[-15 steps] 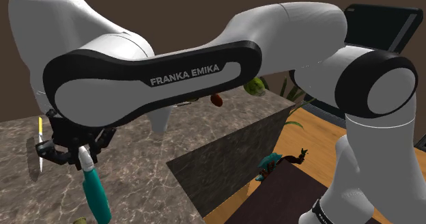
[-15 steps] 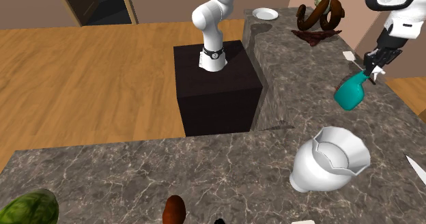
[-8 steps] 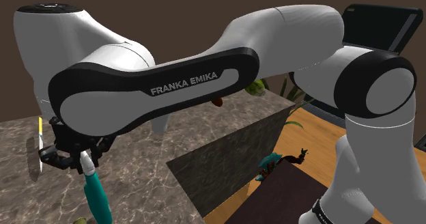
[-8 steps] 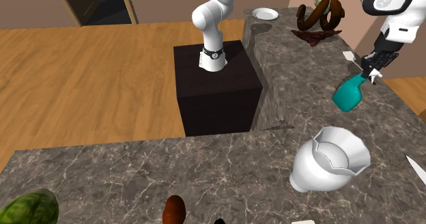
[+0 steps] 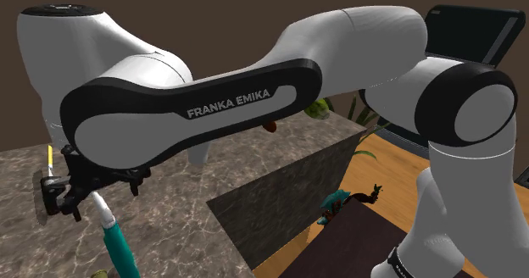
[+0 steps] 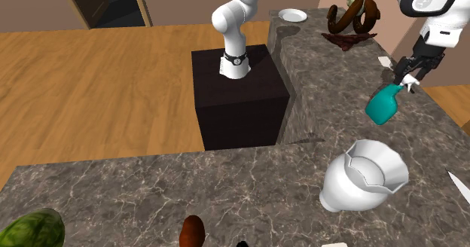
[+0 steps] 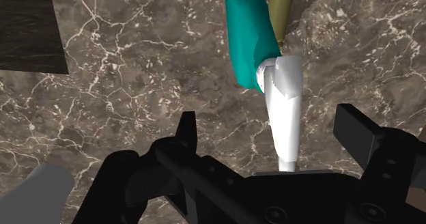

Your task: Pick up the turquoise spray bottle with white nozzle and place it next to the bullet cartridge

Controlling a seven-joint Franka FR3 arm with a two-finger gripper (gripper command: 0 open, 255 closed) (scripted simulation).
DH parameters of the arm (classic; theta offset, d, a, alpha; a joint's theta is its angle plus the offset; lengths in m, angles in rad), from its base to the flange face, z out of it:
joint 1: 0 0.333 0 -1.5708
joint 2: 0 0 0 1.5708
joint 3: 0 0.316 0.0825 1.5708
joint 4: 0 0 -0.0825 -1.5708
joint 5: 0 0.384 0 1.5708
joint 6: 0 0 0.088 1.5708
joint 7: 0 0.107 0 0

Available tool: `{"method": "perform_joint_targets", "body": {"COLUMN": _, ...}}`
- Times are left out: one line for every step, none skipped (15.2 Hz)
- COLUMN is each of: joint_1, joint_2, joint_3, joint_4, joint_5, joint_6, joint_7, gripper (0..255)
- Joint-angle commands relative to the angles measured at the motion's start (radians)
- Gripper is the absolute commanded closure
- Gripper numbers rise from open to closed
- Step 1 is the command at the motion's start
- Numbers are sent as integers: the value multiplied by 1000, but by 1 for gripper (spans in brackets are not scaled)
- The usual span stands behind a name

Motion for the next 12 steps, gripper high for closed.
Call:
{"method": "perform_joint_targets", "body": {"joint_1": 1, "joint_2": -10, "joint_3": 2, "joint_4": 18, "joint_5": 3, "joint_6": -27, "joint_7": -2, "gripper": 0}}
{"method": "perform_joint_targets", "body": {"joint_1": 3, "joint_2": -19, "joint_3": 4, "joint_4": 37, "joint_5": 6, "joint_6": -55, "joint_7": -5, "gripper": 0}}
{"method": "perform_joint_targets", "body": {"joint_1": 5, "joint_2": -26, "joint_3": 5, "joint_4": 59, "joint_5": 8, "joint_6": -84, "joint_7": -7, "gripper": 0}}
{"method": "perform_joint_targets", "body": {"joint_1": 7, "joint_2": -31, "joint_3": 7, "joint_4": 78, "joint_5": 10, "joint_6": -108, "joint_7": -9, "gripper": 0}}
{"method": "perform_joint_targets", "body": {"joint_1": 7, "joint_2": -31, "joint_3": 7, "joint_4": 78, "joint_5": 10, "joint_6": -108, "joint_7": -9, "gripper": 0}}
{"method": "perform_joint_targets", "body": {"joint_1": 7, "joint_2": -31, "joint_3": 7, "joint_4": 78, "joint_5": 10, "joint_6": -108, "joint_7": -9, "gripper": 0}}
{"method": "perform_joint_targets", "body": {"joint_1": 7, "joint_2": -31, "joint_3": 7, "joint_4": 78, "joint_5": 10, "joint_6": -108, "joint_7": -9, "gripper": 0}}
{"method": "perform_joint_targets", "body": {"joint_1": 7, "joint_2": -31, "joint_3": 7, "joint_4": 78, "joint_5": 10, "joint_6": -108, "joint_7": -9, "gripper": 0}}
{"method": "perform_joint_targets", "body": {"joint_1": 7, "joint_2": -31, "joint_3": 7, "joint_4": 78, "joint_5": 10, "joint_6": -108, "joint_7": -9, "gripper": 0}}
{"method": "perform_joint_targets", "body": {"joint_1": 7, "joint_2": -31, "joint_3": 7, "joint_4": 78, "joint_5": 10, "joint_6": -108, "joint_7": -9, "gripper": 0}}
{"method": "perform_joint_targets", "body": {"joint_1": 7, "joint_2": -31, "joint_3": 7, "joint_4": 78, "joint_5": 10, "joint_6": -108, "joint_7": -9, "gripper": 0}}
{"method": "perform_joint_targets", "body": {"joint_1": 7, "joint_2": -31, "joint_3": 7, "joint_4": 78, "joint_5": 10, "joint_6": -108, "joint_7": -9, "gripper": 0}}
